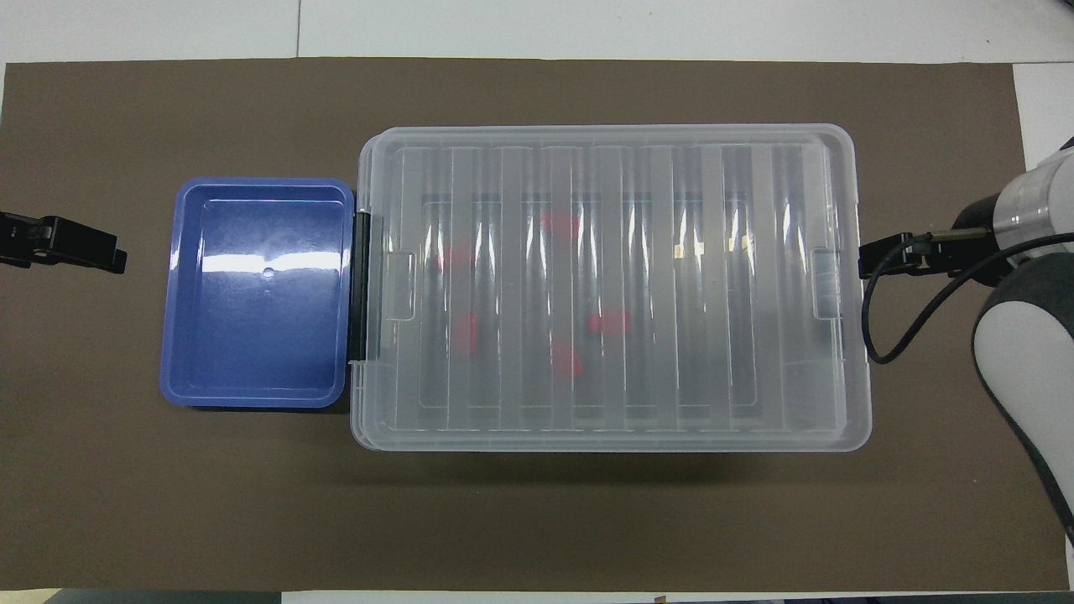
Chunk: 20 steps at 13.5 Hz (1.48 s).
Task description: Place red block in blue tray from box
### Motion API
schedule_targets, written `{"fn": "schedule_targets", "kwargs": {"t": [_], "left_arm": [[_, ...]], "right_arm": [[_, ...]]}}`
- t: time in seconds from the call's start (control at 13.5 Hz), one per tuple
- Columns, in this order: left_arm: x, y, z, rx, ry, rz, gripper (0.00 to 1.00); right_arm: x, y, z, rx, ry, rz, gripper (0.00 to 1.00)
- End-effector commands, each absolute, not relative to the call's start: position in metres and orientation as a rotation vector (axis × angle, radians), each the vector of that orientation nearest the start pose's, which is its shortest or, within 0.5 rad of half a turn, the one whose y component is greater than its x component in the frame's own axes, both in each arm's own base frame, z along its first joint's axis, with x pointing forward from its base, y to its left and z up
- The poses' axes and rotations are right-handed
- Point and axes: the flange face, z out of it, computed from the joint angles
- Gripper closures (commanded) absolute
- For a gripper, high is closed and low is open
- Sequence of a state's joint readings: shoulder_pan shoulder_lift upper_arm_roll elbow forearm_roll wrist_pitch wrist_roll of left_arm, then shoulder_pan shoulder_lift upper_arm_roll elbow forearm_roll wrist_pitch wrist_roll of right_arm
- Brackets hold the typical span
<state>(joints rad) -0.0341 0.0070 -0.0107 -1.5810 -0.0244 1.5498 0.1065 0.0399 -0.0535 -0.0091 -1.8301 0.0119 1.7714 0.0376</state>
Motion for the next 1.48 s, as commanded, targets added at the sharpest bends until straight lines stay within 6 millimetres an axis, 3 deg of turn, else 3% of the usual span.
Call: {"fn": "schedule_targets", "kwargs": {"t": [0.0,0.15,0.44,0.74,0.96,1.4], "left_arm": [[0.546,-0.024,0.616,-3.156,0.245,0.062,0.00],[0.546,-0.025,0.616,-3.157,0.245,0.064,0.00],[0.546,-0.025,0.616,-3.157,0.245,0.062,0.00],[0.546,-0.025,0.616,-3.157,0.245,0.067,0.00],[0.545,-0.024,0.617,-3.156,0.240,0.072,0.00],[0.546,-0.030,0.615,-3.155,0.252,0.064,0.00]], "right_arm": [[0.545,0.018,0.531,-3.120,0.044,0.001,0.00],[0.551,0.018,0.513,-3.121,0.045,0.032,0.00],[0.544,0.016,0.475,-3.122,0.045,0.059,0.00],[0.535,0.007,0.458,-3.124,0.061,0.092,0.00],[0.528,-0.024,0.448,-3.119,0.107,0.107,0.00],[0.524,-0.076,0.448,-3.128,0.075,0.085,0.00]]}}
